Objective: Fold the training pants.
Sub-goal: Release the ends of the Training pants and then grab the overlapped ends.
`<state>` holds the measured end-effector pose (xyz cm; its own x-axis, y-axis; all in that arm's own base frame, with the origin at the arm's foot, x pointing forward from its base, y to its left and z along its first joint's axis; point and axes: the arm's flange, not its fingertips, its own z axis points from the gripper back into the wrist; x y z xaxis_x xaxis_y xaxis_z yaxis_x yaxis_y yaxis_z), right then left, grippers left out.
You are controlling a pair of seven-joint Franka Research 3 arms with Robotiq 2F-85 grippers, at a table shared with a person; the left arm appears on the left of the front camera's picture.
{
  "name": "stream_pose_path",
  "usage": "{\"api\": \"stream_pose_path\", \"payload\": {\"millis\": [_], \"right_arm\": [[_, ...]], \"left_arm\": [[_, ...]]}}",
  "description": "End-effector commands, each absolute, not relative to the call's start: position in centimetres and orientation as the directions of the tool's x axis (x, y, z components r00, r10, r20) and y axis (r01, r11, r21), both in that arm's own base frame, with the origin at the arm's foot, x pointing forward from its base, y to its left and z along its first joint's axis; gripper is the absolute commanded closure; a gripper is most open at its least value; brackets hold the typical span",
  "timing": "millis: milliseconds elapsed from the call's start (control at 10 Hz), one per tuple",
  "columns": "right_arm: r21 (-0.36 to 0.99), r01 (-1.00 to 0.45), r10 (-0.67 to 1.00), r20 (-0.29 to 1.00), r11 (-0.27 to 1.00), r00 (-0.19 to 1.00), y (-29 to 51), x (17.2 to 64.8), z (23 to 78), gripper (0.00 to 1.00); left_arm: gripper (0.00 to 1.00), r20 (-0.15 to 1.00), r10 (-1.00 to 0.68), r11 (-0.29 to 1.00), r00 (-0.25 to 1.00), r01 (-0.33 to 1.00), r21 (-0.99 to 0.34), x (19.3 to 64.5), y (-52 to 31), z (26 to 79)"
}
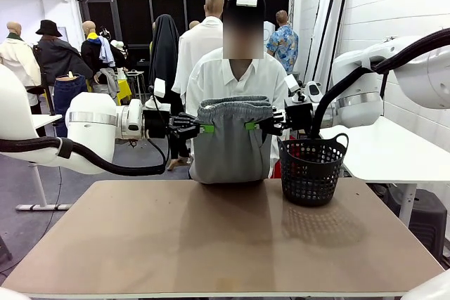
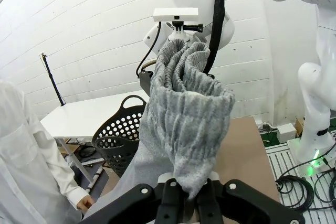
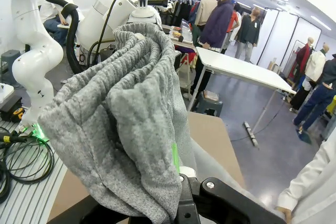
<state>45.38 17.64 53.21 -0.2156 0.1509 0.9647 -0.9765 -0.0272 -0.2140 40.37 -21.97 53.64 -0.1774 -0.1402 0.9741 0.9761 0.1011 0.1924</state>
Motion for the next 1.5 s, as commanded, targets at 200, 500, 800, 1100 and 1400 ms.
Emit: {"api": "stream_pose_path", "payload": {"millis": [200, 500, 800, 1100, 1400], "right_arm": [[-0.213, -0.976, 0.142, 0.966, -0.037, -0.216, 17.73, 45.25, 53.37, 1.00], [-0.213, -0.976, 0.142, 0.966, -0.037, -0.216, 17.73, 45.25, 53.37, 1.00], [-0.213, -0.976, 0.142, 0.966, -0.037, -0.216, 17.73, 45.25, 53.37, 1.00], [-0.213, -0.976, 0.142, 0.966, -0.037, -0.216, 17.73, 45.25, 53.37, 1.00], [-0.213, -0.976, 0.142, 0.966, -0.037, -0.216, 17.73, 45.25, 53.37, 1.00]], "left_arm": [[1.00, 0.973, -0.119, 0.114, -0.197, 0.971, 0.211, 39.94, -22.18, 53.64], [1.00, 0.973, -0.119, 0.114, -0.197, 0.971, 0.211, 39.94, -22.18, 53.64], [1.00, 0.973, -0.119, 0.114, -0.197, 0.971, 0.211, 39.94, -22.18, 53.64], [1.00, 0.973, -0.119, 0.114, -0.197, 0.971, 0.211, 39.94, -22.18, 53.64], [1.00, 0.973, -0.119, 0.114, -0.197, 0.971, 0.211, 39.94, -22.18, 53.64]]}}
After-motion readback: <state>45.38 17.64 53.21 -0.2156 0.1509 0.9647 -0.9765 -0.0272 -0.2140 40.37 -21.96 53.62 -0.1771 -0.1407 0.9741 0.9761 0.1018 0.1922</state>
